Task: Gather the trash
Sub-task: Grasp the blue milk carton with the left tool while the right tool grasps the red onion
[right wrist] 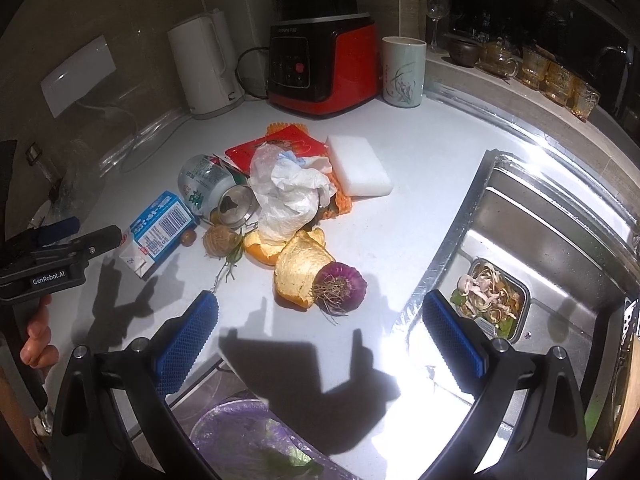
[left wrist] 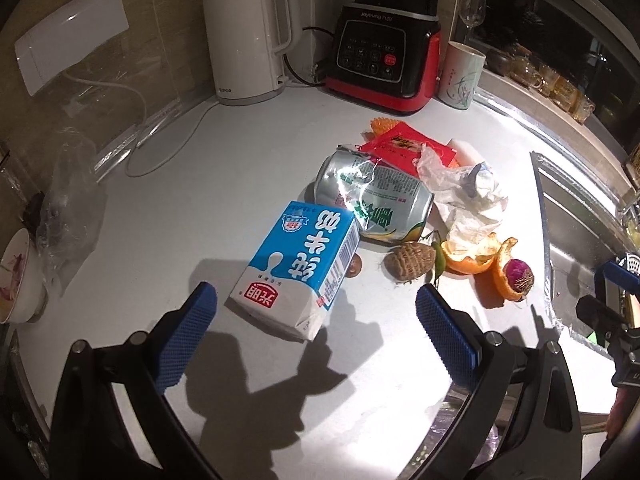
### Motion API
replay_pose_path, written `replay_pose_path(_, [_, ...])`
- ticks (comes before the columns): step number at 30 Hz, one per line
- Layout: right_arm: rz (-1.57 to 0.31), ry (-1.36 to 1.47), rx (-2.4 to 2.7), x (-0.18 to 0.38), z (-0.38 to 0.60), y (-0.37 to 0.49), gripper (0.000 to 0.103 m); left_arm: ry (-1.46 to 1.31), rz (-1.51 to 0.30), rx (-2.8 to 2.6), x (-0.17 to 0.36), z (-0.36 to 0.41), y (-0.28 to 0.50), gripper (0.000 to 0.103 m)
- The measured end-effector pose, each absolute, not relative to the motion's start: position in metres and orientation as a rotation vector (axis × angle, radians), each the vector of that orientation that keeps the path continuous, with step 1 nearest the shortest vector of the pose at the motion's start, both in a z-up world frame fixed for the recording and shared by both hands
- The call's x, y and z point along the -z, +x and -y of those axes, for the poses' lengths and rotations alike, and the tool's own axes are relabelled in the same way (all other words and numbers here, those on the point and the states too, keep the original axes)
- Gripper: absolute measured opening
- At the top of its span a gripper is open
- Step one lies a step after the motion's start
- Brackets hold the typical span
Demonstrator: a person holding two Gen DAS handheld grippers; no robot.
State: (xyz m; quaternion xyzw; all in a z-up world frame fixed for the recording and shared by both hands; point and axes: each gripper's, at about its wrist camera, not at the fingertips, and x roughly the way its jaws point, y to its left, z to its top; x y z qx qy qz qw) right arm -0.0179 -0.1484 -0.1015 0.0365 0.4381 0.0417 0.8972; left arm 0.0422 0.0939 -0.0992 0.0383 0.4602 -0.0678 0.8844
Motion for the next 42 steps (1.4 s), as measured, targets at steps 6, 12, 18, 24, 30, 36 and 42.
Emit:
replay_pose_path(6, [-0.951, 0.082, -0.095, 0.127, 0.148, 0.001, 0.101, 0.141, -1.012, 0.216, 0.137, -0.099, 0.077, 0.095])
replay_pose_path(12, [-0.974, 0.076, -0.077, 0.142, 0.15, 0.011, 0.101, 0.183, -1.044, 0.372, 0.161, -0.105, 0.102, 0.095])
replay_pose_path(18, [-0.99, 0.09, -0.064, 0.153, 0.152, 0.018, 0.101, 0.232, -1.02, 0.453, 0.165, -0.107, 0.116, 0.083])
replay_pose_path(24, [-0.981, 0.098, -0.067, 0.158, 0.153, 0.023, 0.101, 0.23, -1.032, 0.458, 0.168, -0.109, 0.118, 0.066])
replay_pose_path(30, [-0.986, 0.096, -0.141, 0.165, 0.157, 0.031, 0.087, 0.234, -0.987, 0.457, 0.152, -0.111, 0.099, 0.066])
replay_pose_path(36, [-0.994, 0.091, -0.2, 0.164, 0.16, 0.038, 0.079, 0.157, -0.957, 0.442, 0.128, -0.12, 0.073, 0.066])
replay_pose_path(42, [-0.978, 0.048, -0.272, 0.15, 0.173, 0.036, 0.08, 0.133, -0.946, 0.416, 0.115, -0.12, 0.045, 0.066])
